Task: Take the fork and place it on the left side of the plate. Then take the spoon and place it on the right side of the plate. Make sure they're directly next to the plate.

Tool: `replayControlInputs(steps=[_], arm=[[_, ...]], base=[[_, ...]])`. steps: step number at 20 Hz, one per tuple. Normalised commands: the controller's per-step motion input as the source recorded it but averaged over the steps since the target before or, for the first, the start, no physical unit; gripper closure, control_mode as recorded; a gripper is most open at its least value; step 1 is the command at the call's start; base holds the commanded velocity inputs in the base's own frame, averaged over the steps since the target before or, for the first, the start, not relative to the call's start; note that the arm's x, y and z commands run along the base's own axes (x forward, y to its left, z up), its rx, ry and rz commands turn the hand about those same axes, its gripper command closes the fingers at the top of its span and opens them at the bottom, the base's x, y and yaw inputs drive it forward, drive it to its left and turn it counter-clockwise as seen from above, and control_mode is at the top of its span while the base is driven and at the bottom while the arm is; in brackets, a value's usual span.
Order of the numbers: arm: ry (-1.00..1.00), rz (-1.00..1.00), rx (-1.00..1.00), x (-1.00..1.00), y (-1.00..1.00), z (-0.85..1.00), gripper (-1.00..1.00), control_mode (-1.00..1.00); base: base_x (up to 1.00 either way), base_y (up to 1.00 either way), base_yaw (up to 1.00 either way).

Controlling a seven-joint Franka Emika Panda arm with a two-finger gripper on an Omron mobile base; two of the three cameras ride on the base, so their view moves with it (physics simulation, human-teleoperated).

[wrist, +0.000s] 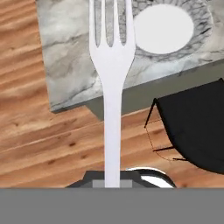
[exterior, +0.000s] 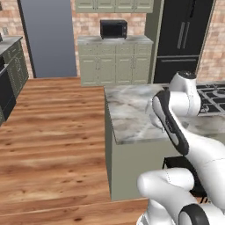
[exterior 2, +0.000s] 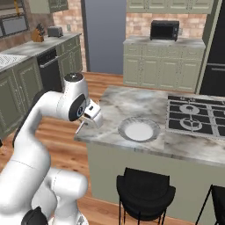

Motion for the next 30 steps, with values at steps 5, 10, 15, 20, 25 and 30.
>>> replayControlInputs(steps=[5, 10, 15, 20, 25, 30], arm=[[0.19, 0.18, -0.06, 0.61, 0.01, -0.49, 1.00, -1.00], [0.10, 0.13, -0.12, 0.20, 0.03, -0.51, 1.00, -1.00], [0.08, 0.09, -0.05, 0.34, 0.00, -0.37, 1.00, -1.00], [0.03, 0.08, 0.00, 0.37, 0.00, -0.39, 1.00, -1.00], [0.00, 0.01, 0.00, 0.50, 0.00, -0.24, 1.00, -1.00], [0.00, 0.00, 0.00, 0.40, 0.00, -0.28, 1.00, -1.00]], base=[[0.00, 0.00, 0.00], [0.00, 0.00, 0.00], [0.00, 0.00, 0.00], [0.00, 0.00, 0.00], [0.00, 0.00, 0.00], [0.00, 0.00, 0.00]])
